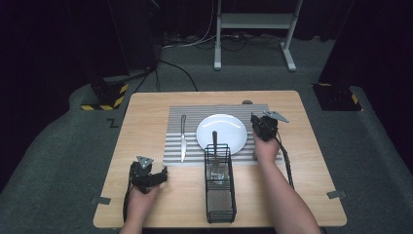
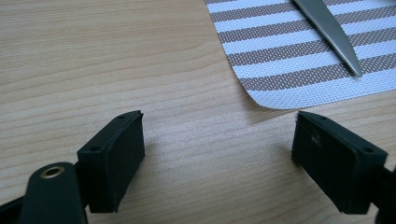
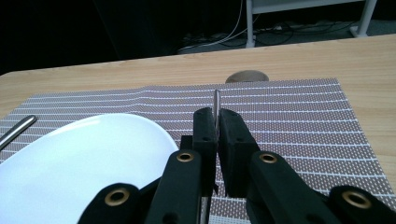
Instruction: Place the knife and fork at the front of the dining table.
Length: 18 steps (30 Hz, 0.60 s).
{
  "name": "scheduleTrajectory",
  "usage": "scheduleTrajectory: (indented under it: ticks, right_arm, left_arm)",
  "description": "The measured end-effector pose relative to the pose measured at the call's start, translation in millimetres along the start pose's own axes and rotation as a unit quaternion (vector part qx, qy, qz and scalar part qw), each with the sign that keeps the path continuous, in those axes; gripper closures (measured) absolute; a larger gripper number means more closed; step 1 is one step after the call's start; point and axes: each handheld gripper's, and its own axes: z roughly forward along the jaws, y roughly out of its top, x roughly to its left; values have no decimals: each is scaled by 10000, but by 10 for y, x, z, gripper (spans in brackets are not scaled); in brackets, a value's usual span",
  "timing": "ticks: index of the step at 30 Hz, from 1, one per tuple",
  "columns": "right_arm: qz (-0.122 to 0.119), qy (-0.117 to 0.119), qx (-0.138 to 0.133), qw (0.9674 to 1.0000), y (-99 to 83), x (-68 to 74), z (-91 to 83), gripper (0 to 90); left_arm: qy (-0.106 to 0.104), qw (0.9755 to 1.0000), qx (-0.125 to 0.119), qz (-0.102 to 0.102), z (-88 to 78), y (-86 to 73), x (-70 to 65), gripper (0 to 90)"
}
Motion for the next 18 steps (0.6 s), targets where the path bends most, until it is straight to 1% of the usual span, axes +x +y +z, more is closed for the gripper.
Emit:
scheduleTrajectory:
  ticks: [2,5,8,13,18]
  right_arm:
    - [28,-5,9,10000,-4,-7,6,852]
    - [-6,-45,27,10000,-8,-17,8,843]
    - [12,-67,23,10000,3,-23,-3,813]
    - [-155,-89,13,9998,38,10,-60,800]
    - [-405,-62,-29,9992,41,42,-188,787]
  left_arm:
    - [1,10000,2,-1,0,0,0,171]
    - [-4,10000,7,5,-1,0,1,171]
    - [-7,10000,5,8,0,0,2,171]
    - [-6,10000,7,5,-1,0,2,171]
    - [-7,10000,7,6,-1,0,2,171]
